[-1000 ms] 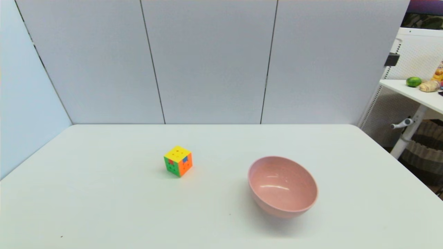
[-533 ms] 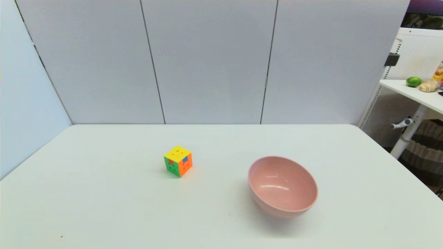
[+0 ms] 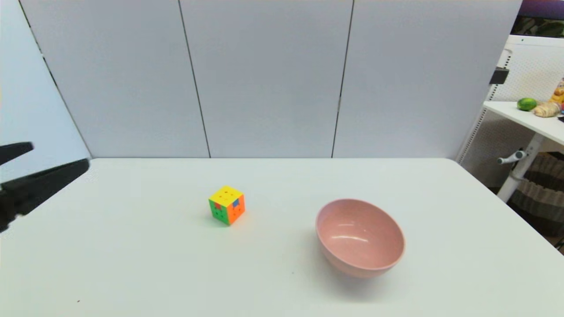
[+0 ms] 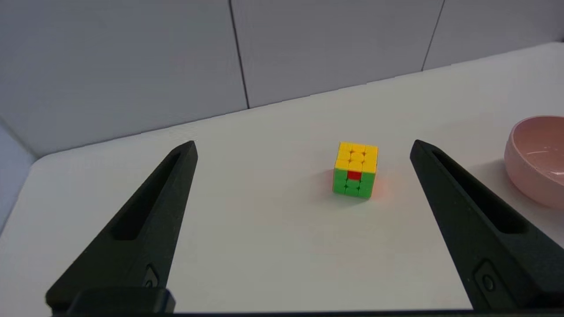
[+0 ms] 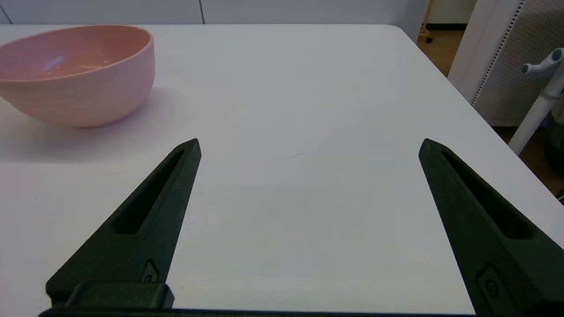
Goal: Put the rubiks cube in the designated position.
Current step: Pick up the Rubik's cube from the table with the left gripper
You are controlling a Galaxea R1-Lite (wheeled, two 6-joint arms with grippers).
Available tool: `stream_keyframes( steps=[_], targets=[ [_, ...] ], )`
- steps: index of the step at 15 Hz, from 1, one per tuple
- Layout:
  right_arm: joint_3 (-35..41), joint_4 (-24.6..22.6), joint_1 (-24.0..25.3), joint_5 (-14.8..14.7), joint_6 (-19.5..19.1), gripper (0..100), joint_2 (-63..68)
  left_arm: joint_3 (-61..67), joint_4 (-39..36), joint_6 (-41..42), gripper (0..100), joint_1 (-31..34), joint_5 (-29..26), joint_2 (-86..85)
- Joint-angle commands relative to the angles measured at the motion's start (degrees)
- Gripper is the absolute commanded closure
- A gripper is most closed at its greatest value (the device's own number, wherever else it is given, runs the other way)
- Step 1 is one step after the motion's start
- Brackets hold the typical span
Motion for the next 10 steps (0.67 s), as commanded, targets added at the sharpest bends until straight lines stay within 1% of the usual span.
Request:
stream_keyframes(
  steps=[1, 5, 8, 10],
  targets=[
    [0.09, -0.11, 0.01, 0.0, -0.04, 0, 0.09, -14.37, -0.66, 5.72, 0, -13.79, 1.1, 30.49],
    [0.09, -0.02, 0.01, 0.0, -0.04, 0, 0.09, -15.78, 3.12, 10.99, 0, -17.4, 0.83, 39.63],
    [0.09, -0.02, 0.01, 0.0, -0.04, 0, 0.09, -16.04, 6.63, 11.08, 0, -19.51, 1.01, 44.99],
    [0.09, -0.11, 0.01, 0.0, -0.04, 0, 0.09, -18.33, 7.07, 10.73, 0, -20.38, 1.36, 48.15]
  ],
)
